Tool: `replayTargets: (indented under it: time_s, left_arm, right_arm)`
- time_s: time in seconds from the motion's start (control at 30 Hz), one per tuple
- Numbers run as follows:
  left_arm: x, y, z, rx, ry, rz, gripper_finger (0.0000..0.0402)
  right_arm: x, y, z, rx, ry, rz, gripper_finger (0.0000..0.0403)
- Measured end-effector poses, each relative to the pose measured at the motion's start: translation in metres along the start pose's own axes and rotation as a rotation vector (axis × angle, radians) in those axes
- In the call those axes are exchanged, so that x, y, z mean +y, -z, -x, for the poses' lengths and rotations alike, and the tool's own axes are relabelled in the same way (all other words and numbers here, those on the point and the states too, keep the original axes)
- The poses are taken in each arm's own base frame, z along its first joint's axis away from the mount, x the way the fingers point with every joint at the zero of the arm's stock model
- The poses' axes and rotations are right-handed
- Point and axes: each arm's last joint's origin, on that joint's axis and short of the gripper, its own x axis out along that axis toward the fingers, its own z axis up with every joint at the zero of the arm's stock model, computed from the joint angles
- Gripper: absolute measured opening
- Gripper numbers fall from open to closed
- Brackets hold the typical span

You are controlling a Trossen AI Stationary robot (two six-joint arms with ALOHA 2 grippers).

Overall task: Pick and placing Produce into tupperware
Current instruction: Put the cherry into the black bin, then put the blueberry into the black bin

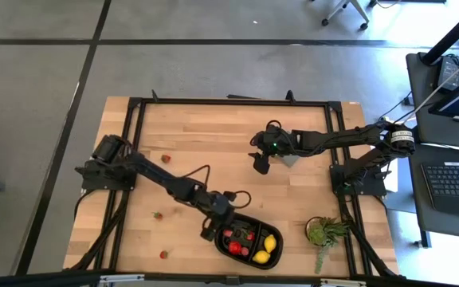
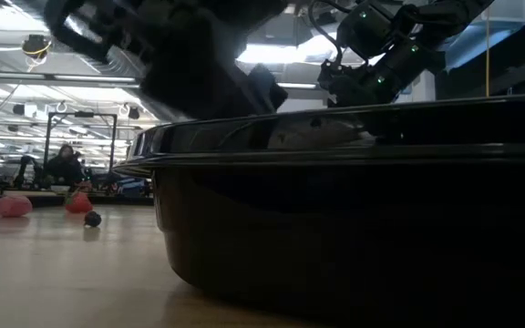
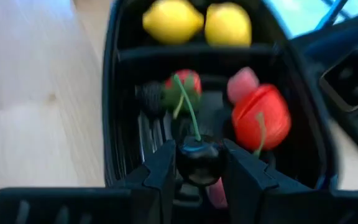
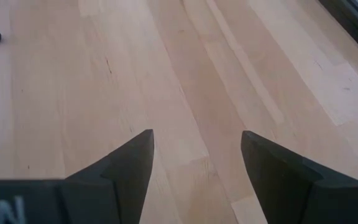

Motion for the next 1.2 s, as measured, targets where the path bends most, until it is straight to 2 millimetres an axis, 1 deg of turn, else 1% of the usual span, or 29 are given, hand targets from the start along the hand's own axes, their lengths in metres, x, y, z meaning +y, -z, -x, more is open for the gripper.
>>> replayTargets:
  time_s: [0.1,0.3,0.43,0.53,0.57,0.63,0.7,0.83,0.93,1.0,1.07,1.2]
  left_arm:
    - [0.001,0.005,-0.006,0.021,-0.001,0.003,0.0109]
    - [0.0,0.008,-0.006,0.05,0.004,0.005,0.0159]
    - [0.002,0.007,-0.003,0.053,0.063,0.043,0.0192]
    - [0.006,0.004,0.008,0.069,0.086,0.058,0.0224]
    - [0.006,0.005,0.014,0.104,0.079,0.067,0.0236]
    - [0.008,0.002,0.028,0.134,0.047,0.095,0.0256]
    - [0.009,0.001,0.049,0.196,-0.01,0.126,0.0272]
    - [0.006,0.001,0.085,0.279,-0.119,0.184,0.0286]
    - [0.002,0.001,0.102,0.314,-0.134,0.238,0.0288]
    - [0.001,0.006,0.105,0.333,-0.136,0.256,0.0288]
    - [0.0,0.014,0.103,0.358,-0.14,0.266,0.0288]
    - [0.001,0.039,0.093,0.43,-0.157,0.296,0.0289]
  right_arm:
    - [0.0,0.0,0.0,0.004,0.0,-0.001,0.0243]
    - [0.0,0.002,0.0,0.017,0.002,0.002,0.0243]
    - [0.0,0.002,0.0,0.016,0.002,0.003,0.0243]
    - [0.0,0.002,0.0,0.016,0.002,0.004,0.0243]
    - [0.0,0.002,0.0,0.016,0.002,0.004,0.0243]
    - [0.0,0.002,0.0,0.016,0.002,0.005,0.0243]
    - [0.0,0.001,0.0,0.015,0.001,0.005,0.0243]
    - [0.0,0.001,0.0,0.015,0.002,0.004,0.0243]
    - [0.0,0.001,0.0,0.014,0.001,0.005,0.0243]
    - [0.0,0.001,0.0,0.013,0.001,0.004,0.0243]
    - [0.0,0.001,0.0,0.013,0.001,0.005,0.0243]
    - [0.0,0.001,0.0,0.011,0.001,0.005,0.0243]
